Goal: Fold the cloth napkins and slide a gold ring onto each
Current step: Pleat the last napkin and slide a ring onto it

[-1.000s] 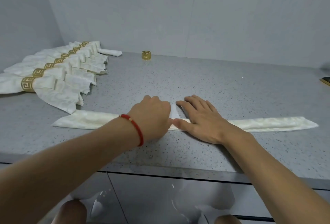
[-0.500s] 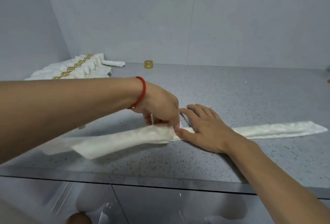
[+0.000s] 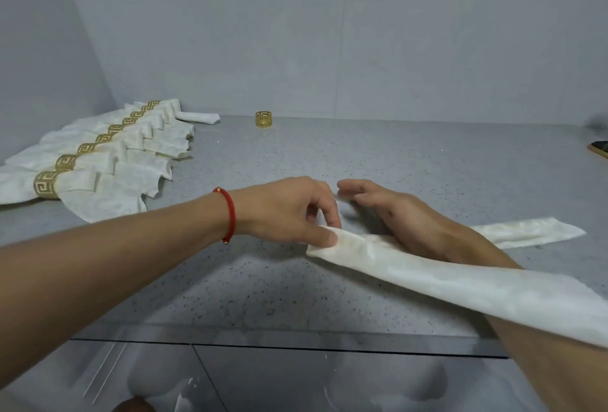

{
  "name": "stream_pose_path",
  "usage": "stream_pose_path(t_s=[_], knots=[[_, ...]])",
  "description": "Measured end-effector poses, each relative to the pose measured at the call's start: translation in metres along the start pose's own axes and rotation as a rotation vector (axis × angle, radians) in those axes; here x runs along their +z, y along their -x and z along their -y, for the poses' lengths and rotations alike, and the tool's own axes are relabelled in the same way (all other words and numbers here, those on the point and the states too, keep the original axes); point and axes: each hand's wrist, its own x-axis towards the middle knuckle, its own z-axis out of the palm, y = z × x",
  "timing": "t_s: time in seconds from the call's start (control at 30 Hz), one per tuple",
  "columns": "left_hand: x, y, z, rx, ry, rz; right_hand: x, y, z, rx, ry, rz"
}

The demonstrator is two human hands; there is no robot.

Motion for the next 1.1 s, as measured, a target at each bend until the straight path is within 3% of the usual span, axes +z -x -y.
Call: stream_pose_path(t_s=[0.17,0.4,0.57,0.77,0.87,1.0,1.1], knots=[[0.011,0.0,0.013,0.036,0.08,0.002,-0.013,0.002,-0.003,-0.049,-0.105,-0.053],[-0.004,0.004,0.03,-0.116,-0.212,-0.048,-0.043,0.023,0.01,0.057,0.652,-0.037],[-0.001,0.007,0.038,-0.137,-0.207,-0.124,-0.028,0.004,0.023,0.169,0.781,-0.109],[-0.001,0.004,0.038,-0.173,-0.16,-0.143,-0.017,-0.017,0.047,0.384,1.004,-0.01],[0.004,0.0,0.039,-0.218,-0.211,-0.154,-0.006,-0.022,0.054,0.35,1.124,-0.069],[0.009,-0.005,0.04,-0.252,-0.222,-0.184,0.018,-0.014,0.061,0.196,1.509,-0.188],[0.008,-0.006,0.04,-0.241,-0.228,-0.168,0.022,-0.01,0.064,0.13,1.515,-0.181]])
